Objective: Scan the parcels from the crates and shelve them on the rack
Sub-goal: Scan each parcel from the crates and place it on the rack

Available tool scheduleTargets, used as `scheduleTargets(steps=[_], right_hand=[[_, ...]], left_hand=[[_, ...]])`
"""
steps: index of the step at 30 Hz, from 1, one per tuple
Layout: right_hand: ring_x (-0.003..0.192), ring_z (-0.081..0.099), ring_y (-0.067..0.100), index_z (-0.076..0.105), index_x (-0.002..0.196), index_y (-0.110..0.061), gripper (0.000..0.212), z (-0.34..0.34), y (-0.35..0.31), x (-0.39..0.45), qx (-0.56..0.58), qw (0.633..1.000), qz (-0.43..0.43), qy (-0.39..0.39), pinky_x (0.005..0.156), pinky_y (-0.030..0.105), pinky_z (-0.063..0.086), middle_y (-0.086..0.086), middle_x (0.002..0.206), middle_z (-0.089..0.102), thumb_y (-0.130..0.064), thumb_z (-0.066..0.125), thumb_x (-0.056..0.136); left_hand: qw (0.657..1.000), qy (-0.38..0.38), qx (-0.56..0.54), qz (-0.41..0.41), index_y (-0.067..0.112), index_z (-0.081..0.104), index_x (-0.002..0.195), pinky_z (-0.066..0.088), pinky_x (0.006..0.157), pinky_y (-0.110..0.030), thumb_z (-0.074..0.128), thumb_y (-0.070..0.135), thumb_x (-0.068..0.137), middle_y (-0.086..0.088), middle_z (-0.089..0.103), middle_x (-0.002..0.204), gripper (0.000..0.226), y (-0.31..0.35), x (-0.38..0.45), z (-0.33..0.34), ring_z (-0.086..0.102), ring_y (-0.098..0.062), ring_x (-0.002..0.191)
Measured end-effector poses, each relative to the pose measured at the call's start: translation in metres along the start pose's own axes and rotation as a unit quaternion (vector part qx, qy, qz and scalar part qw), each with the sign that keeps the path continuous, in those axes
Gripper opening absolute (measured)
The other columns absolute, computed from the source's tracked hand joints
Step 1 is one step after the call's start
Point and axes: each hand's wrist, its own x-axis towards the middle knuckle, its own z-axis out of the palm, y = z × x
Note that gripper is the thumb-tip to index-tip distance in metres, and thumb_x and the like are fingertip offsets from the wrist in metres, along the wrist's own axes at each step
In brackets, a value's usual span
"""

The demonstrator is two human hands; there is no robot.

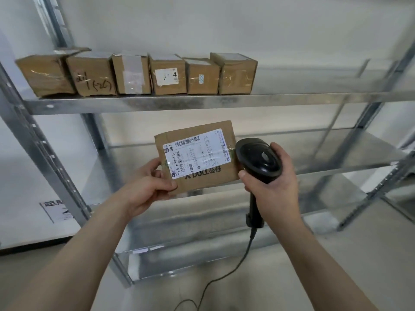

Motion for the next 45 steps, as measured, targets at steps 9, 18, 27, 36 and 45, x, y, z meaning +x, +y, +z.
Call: scheduleTargets(steps=[9, 18, 27, 36, 45], right_hand=[[0.116, 0.067, 0.023, 0.045, 0.140, -0.046, 0.093, -0.027, 0.021, 0.027, -0.002, 1.000, 0.011, 0.010, 0.098, 0.054, 0.056, -0.030, 0.118, 0.062, -0.049, 0.081, 0.054], [0.116, 0.065, 0.019, 0.043, 0.140, -0.046, 0.083, -0.066, 0.045, 0.098, -0.020, 0.999, -0.018, -0.025, 0.097, 0.052, 0.056, -0.044, 0.110, 0.057, -0.017, 0.087, 0.076], [0.117, 0.063, 0.015, 0.045, 0.134, -0.045, 0.080, -0.138, 0.047, 0.208, 0.019, 0.992, -0.075, -0.097, 0.100, 0.052, 0.055, -0.044, 0.108, 0.059, -0.011, 0.087, 0.075], [0.124, 0.061, 0.012, 0.047, 0.142, -0.041, 0.094, -0.161, 0.035, 0.290, 0.084, 0.987, -0.093, -0.103, 0.102, 0.051, 0.054, -0.031, 0.123, 0.060, -0.045, 0.085, 0.057], [0.119, 0.066, 0.020, 0.047, 0.138, -0.045, 0.092, -0.143, 0.023, 0.340, 0.092, 0.989, -0.088, -0.079, 0.098, 0.055, 0.055, -0.021, 0.126, 0.064, -0.047, 0.083, 0.054]], left_hand=[[1.000, 0.003, 0.015, -0.015, 0.019, 0.061, 0.126, 0.049, 0.099, -0.062, 0.072, -0.004, 0.057, -0.034, 0.060, 0.128, 0.073, -0.003, 0.028, 0.029, 0.064, -0.047, 0.114], [1.000, 0.015, 0.007, 0.024, 0.030, 0.050, 0.141, 0.062, 0.080, -0.045, 0.077, -0.004, 0.054, -0.038, 0.055, 0.126, 0.097, 0.009, 0.071, 0.083, 0.070, -0.037, 0.105], [0.995, 0.057, 0.015, 0.082, 0.032, 0.049, 0.142, 0.062, 0.079, -0.045, 0.084, 0.006, 0.045, -0.019, 0.069, 0.119, 0.106, 0.034, 0.109, 0.176, 0.072, -0.030, 0.102], [0.987, 0.112, 0.005, 0.114, 0.036, 0.044, 0.145, 0.061, 0.081, -0.049, 0.088, 0.014, 0.044, -0.024, 0.066, 0.120, 0.113, 0.058, 0.142, 0.239, 0.070, -0.038, 0.098], [0.975, 0.138, 0.013, 0.175, 0.058, 0.014, 0.151, 0.060, 0.069, -0.044, 0.092, 0.013, 0.058, -0.021, 0.071, 0.113, 0.129, 0.077, 0.167, 0.267, 0.073, -0.041, 0.089]])
